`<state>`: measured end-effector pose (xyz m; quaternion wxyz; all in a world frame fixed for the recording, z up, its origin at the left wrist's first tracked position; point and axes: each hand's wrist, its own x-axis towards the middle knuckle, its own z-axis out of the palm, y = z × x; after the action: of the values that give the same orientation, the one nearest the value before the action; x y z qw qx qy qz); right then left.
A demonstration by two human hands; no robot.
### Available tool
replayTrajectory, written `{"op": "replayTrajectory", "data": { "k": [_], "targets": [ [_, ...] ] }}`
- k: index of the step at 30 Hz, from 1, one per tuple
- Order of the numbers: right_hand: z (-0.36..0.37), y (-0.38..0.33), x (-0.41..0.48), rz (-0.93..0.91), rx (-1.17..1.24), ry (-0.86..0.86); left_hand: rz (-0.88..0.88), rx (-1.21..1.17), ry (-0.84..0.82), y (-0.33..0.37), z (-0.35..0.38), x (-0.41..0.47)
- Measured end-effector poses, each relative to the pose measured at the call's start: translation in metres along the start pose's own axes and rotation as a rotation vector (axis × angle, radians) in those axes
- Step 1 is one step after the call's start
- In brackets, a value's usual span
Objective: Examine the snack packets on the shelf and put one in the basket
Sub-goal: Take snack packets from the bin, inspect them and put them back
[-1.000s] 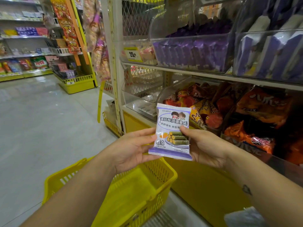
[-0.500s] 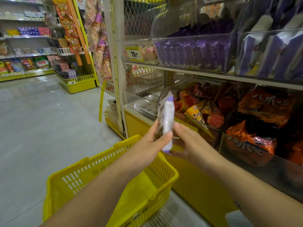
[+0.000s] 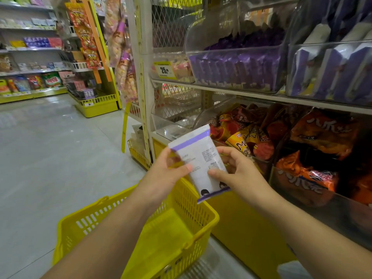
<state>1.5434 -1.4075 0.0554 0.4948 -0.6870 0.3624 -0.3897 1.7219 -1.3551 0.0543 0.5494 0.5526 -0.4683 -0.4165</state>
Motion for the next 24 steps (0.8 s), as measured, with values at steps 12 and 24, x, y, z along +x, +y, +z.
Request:
{"op": "replayTrajectory", "data": {
  "k": [12,24],
  "targets": [
    [-0.005,-0.007,-0.004,-0.223,-0.230,0.006,0.209,0.164,-0.128,0.003,-0.031,0.005],
    [-0.015,-0.006,-0.005,-0.087,0.097,-0.033,0.175,-0.101,-0.105,0.000,-0.055,0.009]
  ]
}}
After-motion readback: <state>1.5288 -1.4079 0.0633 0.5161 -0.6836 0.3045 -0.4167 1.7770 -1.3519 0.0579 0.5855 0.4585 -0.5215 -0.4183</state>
